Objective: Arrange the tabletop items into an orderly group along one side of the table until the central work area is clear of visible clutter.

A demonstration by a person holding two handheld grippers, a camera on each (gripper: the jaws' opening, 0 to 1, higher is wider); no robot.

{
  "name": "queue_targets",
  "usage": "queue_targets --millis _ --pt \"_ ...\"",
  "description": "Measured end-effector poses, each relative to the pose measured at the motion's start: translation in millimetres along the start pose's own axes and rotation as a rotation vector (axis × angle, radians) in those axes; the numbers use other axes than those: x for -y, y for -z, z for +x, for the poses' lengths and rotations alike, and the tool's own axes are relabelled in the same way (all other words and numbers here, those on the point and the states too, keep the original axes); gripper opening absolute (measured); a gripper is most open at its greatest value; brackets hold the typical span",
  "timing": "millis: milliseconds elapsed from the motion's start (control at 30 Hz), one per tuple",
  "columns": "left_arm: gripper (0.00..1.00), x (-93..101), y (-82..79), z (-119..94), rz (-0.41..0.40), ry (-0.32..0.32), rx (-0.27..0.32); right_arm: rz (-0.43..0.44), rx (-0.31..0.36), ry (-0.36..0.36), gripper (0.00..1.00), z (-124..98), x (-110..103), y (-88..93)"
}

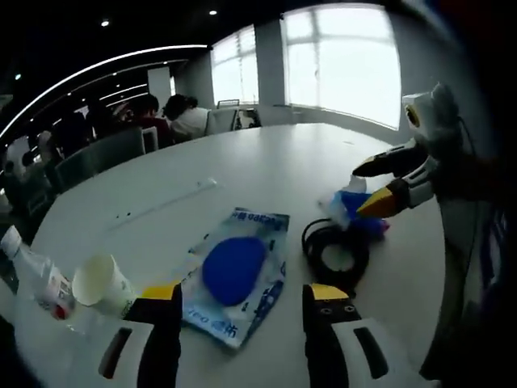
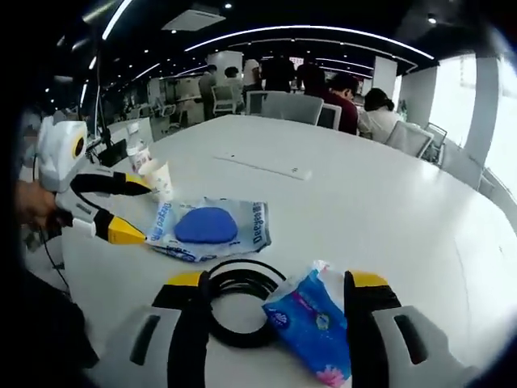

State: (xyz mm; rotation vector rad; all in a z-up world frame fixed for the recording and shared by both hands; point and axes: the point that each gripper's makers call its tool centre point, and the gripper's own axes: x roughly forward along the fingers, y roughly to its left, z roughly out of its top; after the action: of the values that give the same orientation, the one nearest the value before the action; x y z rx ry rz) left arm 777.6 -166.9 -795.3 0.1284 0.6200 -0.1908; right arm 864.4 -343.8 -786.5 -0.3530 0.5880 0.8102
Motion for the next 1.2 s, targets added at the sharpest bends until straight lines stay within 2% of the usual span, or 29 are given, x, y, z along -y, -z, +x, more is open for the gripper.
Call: queue_targets --millis 233,500,600,700,800,933,1000,1200 --pt "0.59 -15.7 25.6 -7 -0.073 -0.063 -0.030 -0.034 -0.024 -0.059 0.63 18 -4 -5.9" --pt "0.52 -14.4 43.1 -4 -0.144 -0.086 -0.054 -0.079 -0.050 -0.108 0.59 37 -2 -12.4" --pt "0.49 -17.1 50.2 0 -0.200 -0.102 -0.055 -0.093 -0.059 -0.138 0.56 44 -4 -15.6" --pt "0.45 -15.3 50.9 1 -0.236 -0.106 -0.054 -0.093 -0.066 -0.163 0.50 51 -3 -15.2" --pt "0.42 -15.1 56.3 6 -0.287 -0.105 -0.064 -0.083 -0.082 -0.177 0.49 56 -5 -12.7" --pt "0.38 -10.9 56.9 10 -0.300 -0.102 -0.068 -0.101 -0.109 -0.203 0.45 67 -8 -8.1" --pt "0.37 -13.4 61.7 13 -0.313 -0.106 -0.064 -0.093 -0.119 -0.213 0.42 72 -8 -6.1" --pt "0.31 -12.7 61.4 18 -0.342 -0.113 -0.062 -0.073 -0.126 -0.231 0.37 84 -10 -6.5"
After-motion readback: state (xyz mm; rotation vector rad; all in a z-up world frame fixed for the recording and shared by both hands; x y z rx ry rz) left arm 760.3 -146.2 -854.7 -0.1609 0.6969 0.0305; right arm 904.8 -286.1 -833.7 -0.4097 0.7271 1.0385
